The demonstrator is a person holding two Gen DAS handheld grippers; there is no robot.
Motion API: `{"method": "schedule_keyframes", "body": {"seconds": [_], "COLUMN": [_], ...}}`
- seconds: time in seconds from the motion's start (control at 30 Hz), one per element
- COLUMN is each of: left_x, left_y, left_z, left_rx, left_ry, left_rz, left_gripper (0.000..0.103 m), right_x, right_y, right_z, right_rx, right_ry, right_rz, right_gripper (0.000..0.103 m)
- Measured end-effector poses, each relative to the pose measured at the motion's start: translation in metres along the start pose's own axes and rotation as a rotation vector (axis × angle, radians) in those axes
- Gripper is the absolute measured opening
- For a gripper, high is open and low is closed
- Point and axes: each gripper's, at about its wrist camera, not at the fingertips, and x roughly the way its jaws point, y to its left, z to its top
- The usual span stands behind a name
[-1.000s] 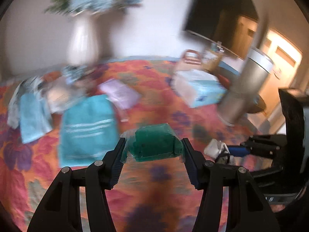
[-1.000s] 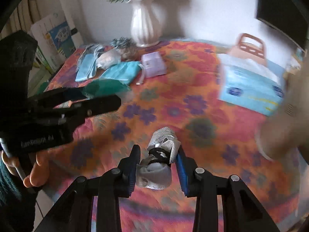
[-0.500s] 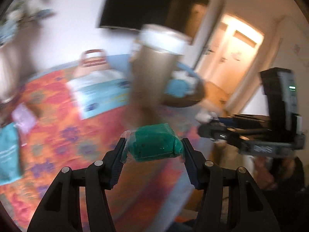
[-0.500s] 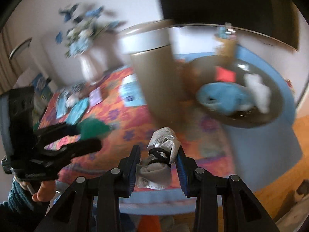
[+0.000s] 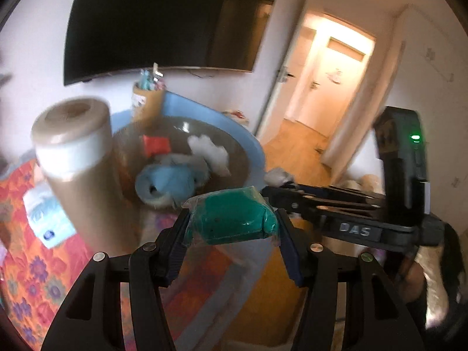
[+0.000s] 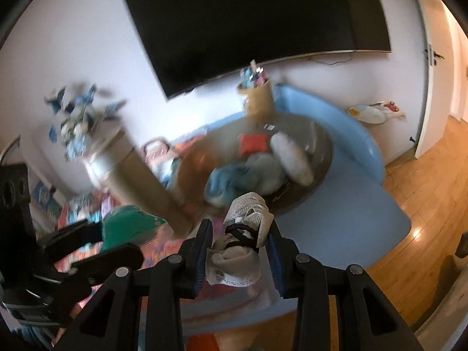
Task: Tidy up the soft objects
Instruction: 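Carry the gel pack and plush shoe over the basket, then open both grippers to drop the gel pack and shoe into the basket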
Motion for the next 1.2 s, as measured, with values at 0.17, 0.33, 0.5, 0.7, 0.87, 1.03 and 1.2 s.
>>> {"method": "schedule_keyframes", "body": {"seconds": [0.17,0.33,0.5,0.7,0.87,1.03,1.2], "left_x": [0.032,0.069,0.108,0.127,0.118,0.098,0.045], "left_y": [-0.002,-0.008,-0.009,-0.006,-0.019,-0.042,-0.064], "left_z": [0.024,0.033,0.034,0.037,0.031,0.021,0.000], "left_rx": [-0.059,-0.042,-0.029,0.028,0.070,0.123,0.170], "left_ry": [-0.037,-0.077,-0.066,-0.121,-0.152,-0.174,-0.176], "left_rz": [0.171,0.380,0.575,0.730,0.708,0.642,0.515], "left_gripper": [0.053,0.053,0.053,0.073,0.088,0.089,0.089], "right_x": [0.018,0.067,0.140,0.188,0.163,0.120,0.069], "right_y": [-0.028,-0.034,-0.015,-0.008,-0.022,-0.029,-0.018], "right_z": [0.051,0.112,0.144,0.148,0.146,0.135,0.110], "right_rx": [0.062,0.043,-0.089,-0.131,-0.114,-0.095,-0.106], "right_ry": [-0.058,-0.015,0.136,0.274,0.224,0.164,0.102], "right_rz": [0.017,0.095,0.158,0.110,0.110,0.099,0.111], "right_gripper": [0.035,0.035,0.035,0.057,0.058,0.058,0.061]}}
